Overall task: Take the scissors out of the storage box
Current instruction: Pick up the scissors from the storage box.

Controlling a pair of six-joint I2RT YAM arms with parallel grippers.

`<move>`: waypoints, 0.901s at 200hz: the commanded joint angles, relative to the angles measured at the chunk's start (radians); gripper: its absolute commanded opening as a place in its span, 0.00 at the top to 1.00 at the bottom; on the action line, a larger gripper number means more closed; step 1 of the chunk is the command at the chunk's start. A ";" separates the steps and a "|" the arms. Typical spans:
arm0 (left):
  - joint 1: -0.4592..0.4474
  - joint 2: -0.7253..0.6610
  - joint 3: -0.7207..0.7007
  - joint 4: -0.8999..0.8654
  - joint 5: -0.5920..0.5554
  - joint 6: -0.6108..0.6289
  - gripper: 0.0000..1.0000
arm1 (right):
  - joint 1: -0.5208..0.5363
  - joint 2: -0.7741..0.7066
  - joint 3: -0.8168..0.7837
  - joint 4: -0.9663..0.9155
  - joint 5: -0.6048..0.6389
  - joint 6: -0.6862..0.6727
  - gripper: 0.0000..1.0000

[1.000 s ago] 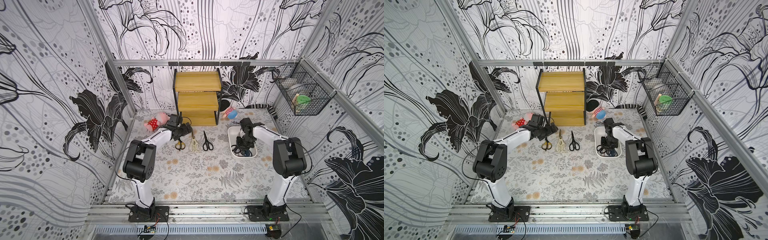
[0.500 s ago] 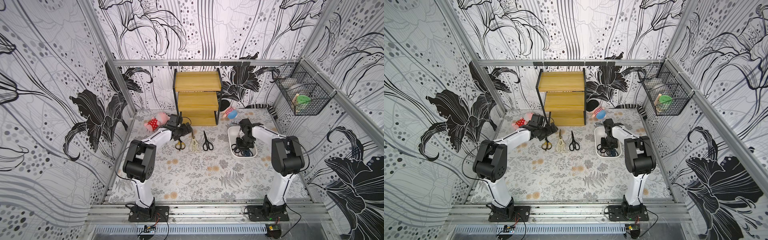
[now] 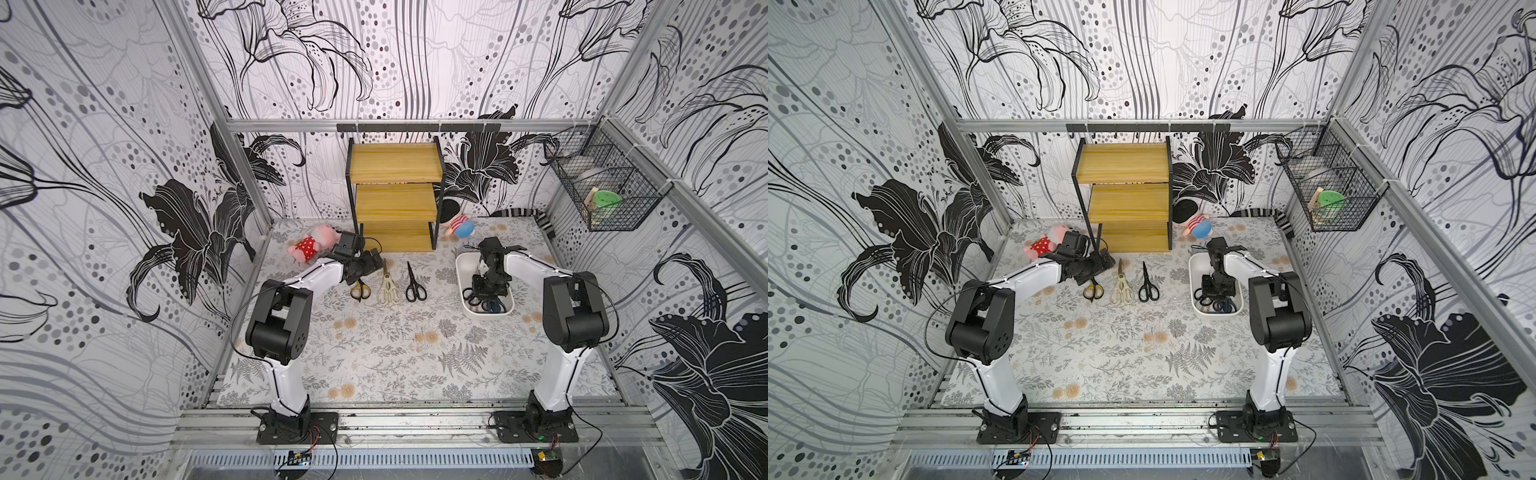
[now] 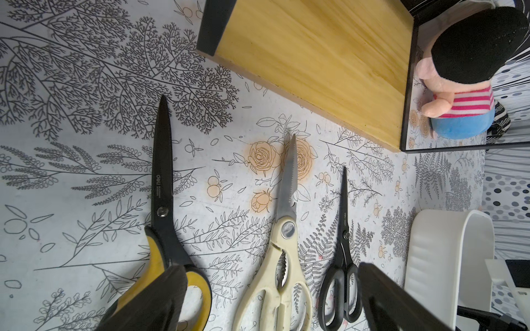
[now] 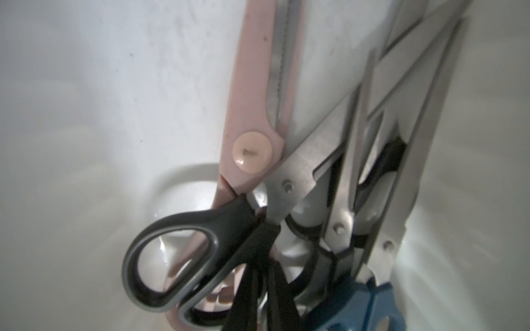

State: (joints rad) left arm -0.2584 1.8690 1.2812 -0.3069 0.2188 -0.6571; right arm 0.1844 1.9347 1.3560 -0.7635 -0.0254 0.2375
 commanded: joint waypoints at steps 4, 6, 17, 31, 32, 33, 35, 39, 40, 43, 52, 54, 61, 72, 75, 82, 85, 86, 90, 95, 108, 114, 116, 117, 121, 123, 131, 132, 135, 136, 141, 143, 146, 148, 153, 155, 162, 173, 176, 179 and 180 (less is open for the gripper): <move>0.002 -0.028 -0.005 0.024 -0.011 0.002 0.02 | -0.004 -0.034 0.017 -0.004 0.025 -0.034 1.00; 0.002 -0.028 -0.004 0.025 -0.011 0.002 0.02 | -0.004 -0.035 0.018 -0.005 0.025 -0.035 1.00; 0.002 -0.025 0.000 0.026 -0.008 0.002 0.02 | -0.004 -0.050 0.038 -0.026 0.030 -0.041 1.00; 0.002 -0.027 0.002 0.027 -0.003 0.005 0.02 | -0.003 -0.068 0.059 -0.048 0.040 -0.050 1.00; 0.001 -0.027 0.002 0.028 -0.002 0.005 0.02 | -0.003 -0.068 0.059 -0.048 0.040 -0.050 1.00; 0.002 -0.027 0.003 0.028 -0.002 0.004 0.02 | -0.003 -0.071 0.062 -0.050 0.041 -0.050 1.00; 0.002 -0.027 0.004 0.027 -0.001 0.003 0.02 | -0.003 -0.072 0.063 -0.051 0.041 -0.051 1.00; 0.002 -0.028 0.004 0.027 0.000 0.005 0.02 | -0.004 -0.079 0.066 -0.055 0.041 -0.054 1.00; 0.002 -0.028 0.004 0.027 0.000 0.006 0.02 | -0.004 -0.079 0.066 -0.055 0.041 -0.054 1.00; 0.001 -0.028 0.005 0.026 0.000 0.008 0.02 | -0.003 -0.083 0.069 -0.059 0.041 -0.056 1.00; 0.002 -0.031 0.006 0.027 0.003 0.009 0.02 | -0.004 -0.092 0.074 -0.065 0.042 -0.060 1.00; 0.002 -0.033 0.006 0.026 0.003 0.009 0.02 | -0.004 -0.093 0.075 -0.066 0.042 -0.060 1.00; 0.004 -0.036 0.006 0.025 0.005 0.013 0.02 | -0.004 -0.097 0.079 -0.072 0.042 -0.062 1.00; 0.004 -0.042 0.004 0.024 0.007 0.016 0.02 | -0.003 -0.105 0.083 -0.078 0.043 -0.063 1.00; 0.003 -0.043 0.003 0.025 0.008 0.017 0.02 | -0.003 -0.108 0.083 -0.080 0.044 -0.062 1.00; 0.003 -0.047 0.001 0.025 0.010 0.019 0.02 | -0.004 -0.116 0.080 -0.080 0.045 -0.062 1.00; 0.003 -0.049 0.000 0.022 0.011 0.021 0.02 | -0.003 -0.121 0.079 -0.080 0.045 -0.062 1.00; 0.003 -0.049 0.000 0.023 0.010 0.022 0.02 | -0.003 -0.121 0.079 -0.080 0.045 -0.062 1.00; 0.003 -0.052 -0.002 0.021 0.012 0.024 0.02 | -0.003 -0.126 0.078 -0.079 0.045 -0.062 1.00; 0.005 -0.056 -0.004 0.020 0.012 0.025 0.02 | -0.003 -0.132 0.077 -0.080 0.045 -0.063 1.00; 0.005 -0.066 -0.014 0.020 0.013 0.025 0.02 | -0.003 -0.147 0.071 -0.076 0.032 -0.071 1.00; 0.005 -0.070 -0.018 0.023 0.012 0.027 0.02 | -0.002 -0.153 0.073 -0.076 0.021 -0.076 1.00; 0.005 -0.072 -0.020 0.023 0.013 0.027 0.02 | -0.003 -0.154 0.074 -0.074 0.015 -0.079 1.00; 0.005 -0.073 -0.021 0.023 0.014 0.027 0.02 | -0.003 -0.154 0.074 -0.074 0.013 -0.079 1.00; 0.006 -0.075 -0.024 0.024 0.014 0.028 0.02 | -0.003 -0.156 0.075 -0.073 0.000 -0.085 1.00; 0.005 -0.078 -0.026 0.024 0.014 0.027 0.02 | -0.001 -0.159 0.076 -0.071 -0.006 -0.088 1.00; 0.007 -0.085 -0.031 0.024 0.014 0.026 0.02 | 0.004 -0.162 0.078 -0.062 -0.035 -0.099 1.00; 0.006 -0.085 -0.032 0.024 0.014 0.027 0.02 | 0.005 -0.163 0.079 -0.061 -0.038 -0.100 1.00; 0.005 -0.086 -0.034 0.024 0.013 0.027 0.02 | 0.011 -0.164 0.083 -0.058 -0.046 -0.105 1.00; 0.005 -0.087 -0.034 0.024 0.013 0.027 0.02 | 0.011 -0.164 0.083 -0.058 -0.046 -0.105 1.00; 0.006 -0.090 -0.037 0.024 0.013 0.026 0.02 | 0.019 -0.161 0.089 -0.054 -0.052 -0.114 1.00; 0.006 -0.093 -0.038 0.024 0.012 0.025 0.02 | 0.024 -0.161 0.092 -0.054 -0.054 -0.118 1.00; 0.007 -0.094 -0.039 0.023 0.013 0.024 0.02 | 0.030 -0.158 0.098 -0.053 -0.056 -0.124 1.00; 0.006 -0.097 -0.040 0.022 0.012 0.026 0.02 | 0.034 -0.156 0.103 -0.053 -0.058 -0.129 1.00; 0.007 -0.101 -0.042 0.022 0.012 0.026 0.02 | 0.048 -0.150 0.113 -0.051 -0.060 -0.142 1.00; 0.006 -0.103 -0.043 0.020 0.013 0.025 0.02 | 0.053 -0.147 0.118 -0.051 -0.060 -0.147 1.00; 0.006 -0.110 -0.047 0.020 0.011 0.023 0.02 | 0.073 -0.132 0.136 -0.051 -0.059 -0.165 1.00; 0.007 -0.119 -0.052 0.017 0.007 0.021 0.02 | 0.107 -0.105 0.166 -0.052 -0.061 -0.197 1.00; 0.007 -0.124 -0.054 0.014 0.003 0.020 0.02 | 0.114 -0.095 0.175 -0.053 -0.061 -0.204 1.00; 0.006 -0.127 -0.054 0.014 0.002 0.021 0.02 | 0.123 -0.087 0.184 -0.053 -0.061 -0.212 1.00; 0.006 -0.128 -0.055 0.013 0.002 0.022 0.02 | 0.125 -0.084 0.186 -0.054 -0.062 -0.214 1.00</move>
State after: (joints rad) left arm -0.2562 1.7840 1.2484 -0.3061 0.2249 -0.6495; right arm 0.2405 1.8065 1.4670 -0.8101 -0.0532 0.1108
